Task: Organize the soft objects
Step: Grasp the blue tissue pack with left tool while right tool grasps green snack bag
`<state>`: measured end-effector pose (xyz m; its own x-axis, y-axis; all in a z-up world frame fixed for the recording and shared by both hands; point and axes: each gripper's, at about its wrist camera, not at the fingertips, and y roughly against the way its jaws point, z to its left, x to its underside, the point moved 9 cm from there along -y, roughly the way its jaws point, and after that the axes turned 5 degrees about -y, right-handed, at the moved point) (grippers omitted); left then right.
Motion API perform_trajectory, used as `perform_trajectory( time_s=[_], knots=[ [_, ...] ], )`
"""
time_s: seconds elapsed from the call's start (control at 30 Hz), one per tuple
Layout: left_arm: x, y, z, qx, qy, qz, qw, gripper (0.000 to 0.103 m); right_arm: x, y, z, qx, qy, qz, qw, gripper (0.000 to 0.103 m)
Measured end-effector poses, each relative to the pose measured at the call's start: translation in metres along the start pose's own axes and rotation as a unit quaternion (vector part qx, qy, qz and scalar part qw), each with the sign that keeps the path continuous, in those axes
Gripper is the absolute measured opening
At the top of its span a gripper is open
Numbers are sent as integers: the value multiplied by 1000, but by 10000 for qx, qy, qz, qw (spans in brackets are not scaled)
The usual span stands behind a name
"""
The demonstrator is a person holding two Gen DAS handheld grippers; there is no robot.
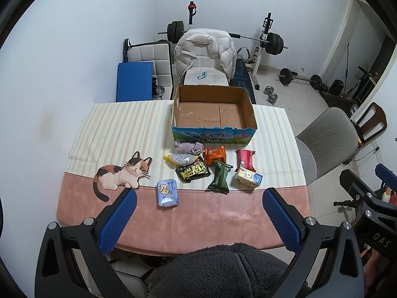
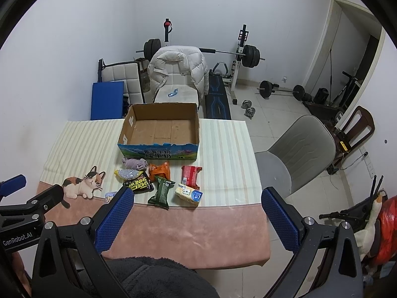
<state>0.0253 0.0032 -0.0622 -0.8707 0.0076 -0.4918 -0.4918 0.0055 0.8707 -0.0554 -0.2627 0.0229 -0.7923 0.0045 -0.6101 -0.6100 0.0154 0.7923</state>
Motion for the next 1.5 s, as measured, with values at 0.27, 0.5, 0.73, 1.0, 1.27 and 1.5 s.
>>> perform_trajectory(
  time_s=[0.27,0.5,0.73,1.0,1.27,1.5],
  knots=[
    [-8,-5,0,17,51,25,10000,103,-3,-9,-4,-7,-43,-26,10000,103],
    [-21,-70,45,-405,503,330,9974,103,8,-108,0,-259,346,637,9970,103],
    [27,-176,94,-674,865,1332,9850,102,66,-241,42,-914,518,1971,9747,103],
    [94,-307,109,-343,975,2530,9619,84,117,-389,104,-1315,-241,3186,9384,96],
    [138,-400,111,478,1644,3375,9256,84,140,-460,127,-1009,-538,3675,9230,72],
    [152,-425,103,546,1470,3639,9182,84,155,-478,129,-863,-624,3895,9149,62]
  ],
)
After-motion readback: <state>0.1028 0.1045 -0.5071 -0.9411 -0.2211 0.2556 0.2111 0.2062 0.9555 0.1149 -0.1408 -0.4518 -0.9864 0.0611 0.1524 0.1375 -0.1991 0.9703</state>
